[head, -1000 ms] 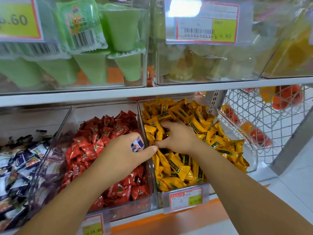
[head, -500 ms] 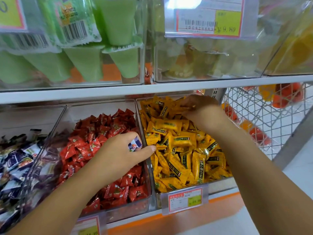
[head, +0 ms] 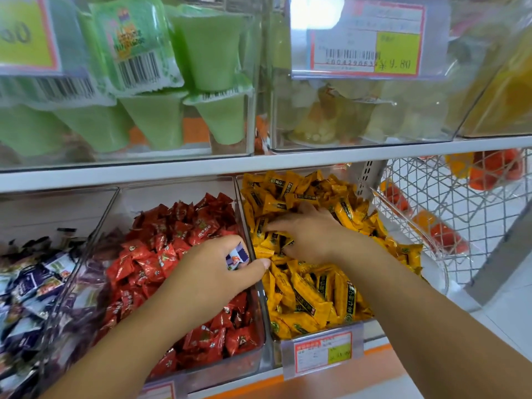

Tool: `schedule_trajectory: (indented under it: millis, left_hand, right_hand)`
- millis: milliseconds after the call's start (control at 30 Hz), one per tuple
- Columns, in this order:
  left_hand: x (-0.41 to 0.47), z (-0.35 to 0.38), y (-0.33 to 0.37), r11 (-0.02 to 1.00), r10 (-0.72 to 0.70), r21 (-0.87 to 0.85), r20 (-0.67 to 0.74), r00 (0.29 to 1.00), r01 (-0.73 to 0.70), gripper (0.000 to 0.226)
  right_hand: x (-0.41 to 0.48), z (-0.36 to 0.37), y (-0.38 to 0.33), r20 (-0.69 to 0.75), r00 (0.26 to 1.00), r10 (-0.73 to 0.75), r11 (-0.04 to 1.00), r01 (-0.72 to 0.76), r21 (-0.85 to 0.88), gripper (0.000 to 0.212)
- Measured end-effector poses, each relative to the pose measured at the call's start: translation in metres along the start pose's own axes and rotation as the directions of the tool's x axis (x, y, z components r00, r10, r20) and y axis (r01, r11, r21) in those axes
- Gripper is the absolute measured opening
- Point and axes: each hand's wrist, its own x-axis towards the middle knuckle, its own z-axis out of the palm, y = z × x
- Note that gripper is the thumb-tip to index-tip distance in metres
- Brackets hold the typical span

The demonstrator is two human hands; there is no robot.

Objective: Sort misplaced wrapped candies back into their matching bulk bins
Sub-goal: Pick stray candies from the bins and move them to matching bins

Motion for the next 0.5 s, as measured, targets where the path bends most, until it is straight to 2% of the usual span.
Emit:
schedule_trajectory:
  millis: [133, 300, 500]
  left_hand:
    - [0.001, 0.000, -0.001, 1.000, 0.006, 0.001, 0.006, 1.000, -0.006, 0.046]
    - [0.001, 0.001, 0.000, 1.000, -0.007, -0.020, 0.006, 1.000, 0.007, 0.046]
    - [0.000, 0.001, 0.000, 1.000, 0.009, -0.017, 0.005, 1.000, -0.009, 0.046]
  right_hand:
    - [0.016, 0.001, 0.004, -0.067, 0.998, -0.003, 1.000, 0.003, -0.006, 0.049]
    - [0.027, 0.000, 0.001, 0.137, 0.989, 0.048, 0.991, -0.029, -0.133, 0.057]
    - [0.034, 0.008, -0.001, 0.038, 0.999, 0.008, 0.999, -0.007, -0.042, 0.035]
